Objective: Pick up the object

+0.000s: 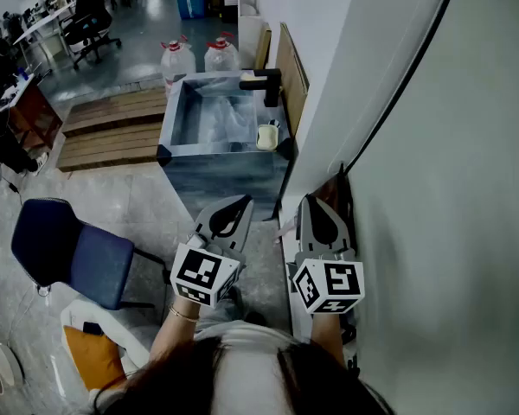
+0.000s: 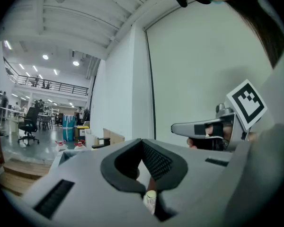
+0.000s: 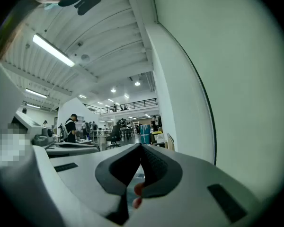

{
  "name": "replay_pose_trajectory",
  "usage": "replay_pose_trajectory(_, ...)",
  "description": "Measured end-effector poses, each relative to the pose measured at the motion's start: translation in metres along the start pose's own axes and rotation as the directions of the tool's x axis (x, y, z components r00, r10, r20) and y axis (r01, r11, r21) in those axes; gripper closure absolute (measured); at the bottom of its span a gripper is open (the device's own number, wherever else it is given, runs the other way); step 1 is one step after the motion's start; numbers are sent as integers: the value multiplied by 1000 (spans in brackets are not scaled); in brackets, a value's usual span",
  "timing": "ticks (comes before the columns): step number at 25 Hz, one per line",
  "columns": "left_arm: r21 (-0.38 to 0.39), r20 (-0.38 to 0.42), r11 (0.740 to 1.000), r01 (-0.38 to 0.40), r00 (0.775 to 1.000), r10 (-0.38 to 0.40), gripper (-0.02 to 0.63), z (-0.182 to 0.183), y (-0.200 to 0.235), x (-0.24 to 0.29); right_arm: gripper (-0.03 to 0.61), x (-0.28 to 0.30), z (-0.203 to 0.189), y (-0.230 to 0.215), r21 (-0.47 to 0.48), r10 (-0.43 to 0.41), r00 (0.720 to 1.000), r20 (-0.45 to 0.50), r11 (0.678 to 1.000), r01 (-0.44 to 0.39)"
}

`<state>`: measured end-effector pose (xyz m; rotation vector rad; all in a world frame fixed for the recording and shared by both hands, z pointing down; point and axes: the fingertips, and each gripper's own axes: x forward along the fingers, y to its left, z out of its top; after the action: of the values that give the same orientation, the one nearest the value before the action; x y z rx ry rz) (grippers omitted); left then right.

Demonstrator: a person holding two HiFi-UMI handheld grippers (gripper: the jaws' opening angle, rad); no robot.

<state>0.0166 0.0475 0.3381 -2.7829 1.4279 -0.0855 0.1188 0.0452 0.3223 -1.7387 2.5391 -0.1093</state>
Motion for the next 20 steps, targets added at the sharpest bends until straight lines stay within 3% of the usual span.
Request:
replay_pose_trajectory(7,-6,1,1000,12,1000,-12,606,-3,10,-4,554,8,-2,10,-24,-12,1000,-3,1000,12)
replay_pose_trajectory(20,-9,6,998,55,998,-54,606,-11,77,-10,554,62,-5,43,-88,-59,998,20,994,61)
